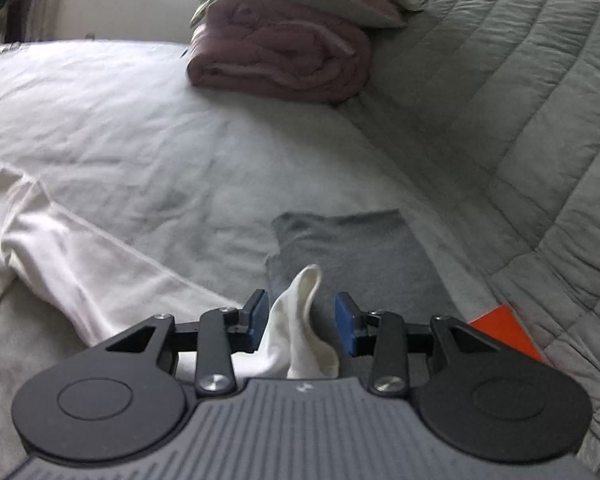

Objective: Fold clothes

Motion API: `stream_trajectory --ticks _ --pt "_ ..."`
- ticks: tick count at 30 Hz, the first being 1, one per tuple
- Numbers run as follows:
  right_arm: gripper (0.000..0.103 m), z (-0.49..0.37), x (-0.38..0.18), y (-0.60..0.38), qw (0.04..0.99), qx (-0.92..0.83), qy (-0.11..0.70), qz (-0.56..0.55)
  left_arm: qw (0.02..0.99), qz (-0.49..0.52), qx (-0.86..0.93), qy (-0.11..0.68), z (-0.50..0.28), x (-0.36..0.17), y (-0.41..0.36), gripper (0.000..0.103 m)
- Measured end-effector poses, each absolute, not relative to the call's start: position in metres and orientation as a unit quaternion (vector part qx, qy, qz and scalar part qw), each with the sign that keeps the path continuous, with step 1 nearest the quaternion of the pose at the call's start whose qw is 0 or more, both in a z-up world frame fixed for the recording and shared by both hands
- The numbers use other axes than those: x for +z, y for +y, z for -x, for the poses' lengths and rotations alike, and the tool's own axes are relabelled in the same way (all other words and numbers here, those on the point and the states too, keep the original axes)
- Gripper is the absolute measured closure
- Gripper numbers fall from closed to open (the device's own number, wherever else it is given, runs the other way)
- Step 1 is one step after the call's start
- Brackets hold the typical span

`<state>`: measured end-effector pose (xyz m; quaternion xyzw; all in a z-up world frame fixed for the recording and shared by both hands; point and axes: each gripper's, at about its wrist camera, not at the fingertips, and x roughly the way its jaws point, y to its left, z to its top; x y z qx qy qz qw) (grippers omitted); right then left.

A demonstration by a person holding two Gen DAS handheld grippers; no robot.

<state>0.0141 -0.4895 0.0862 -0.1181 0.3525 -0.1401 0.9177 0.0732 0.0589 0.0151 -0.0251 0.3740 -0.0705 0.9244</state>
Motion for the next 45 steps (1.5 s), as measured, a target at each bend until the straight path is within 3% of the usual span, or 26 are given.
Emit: stream_trajectory --ticks 3,5,11,18,33,38,45 --pt "0.098 -0.016 0.081 -0.493 0.914 -0.134 0.363 0.119 0.924 0.026 -0.071 0.374 -0.073 0.015 0.059 0.068" --pt "0.1 -0.013 0.085 -0.494 0.918 -0.132 0.356 0.112 0.924 0.026 -0.071 0.374 -0.074 0.015 0.059 0.068" --pt "0.1 0.01 0.134 -0.516 0.956 -0.161 0.246 0.007 0.924 0.022 -0.071 0.374 -0.073 0.015 0.058 0.068" --pt "0.1 -0.005 0.118 -0.58 0.937 -0.19 0.27 -0.116 0.924 0.02 -0.072 0.374 -0.073 0.015 0.058 0.068" --pt "0.1 -0.011 0.146 -0.576 0.952 -0.202 0.208 -0.094 0.927 0.004 -0.073 0.368 -0.071 0.013 0.055 0.068" --pt "0.1 -0.021 0.105 -0.593 0.926 -0.233 0.276 -0.109 0.926 0.006 -0.074 0.37 -0.071 0.014 0.056 0.068" --pt "0.1 -0.021 0.105 -0.588 0.926 -0.234 0.278 -0.098 0.925 0.012 -0.076 0.373 -0.072 0.015 0.058 0.068"
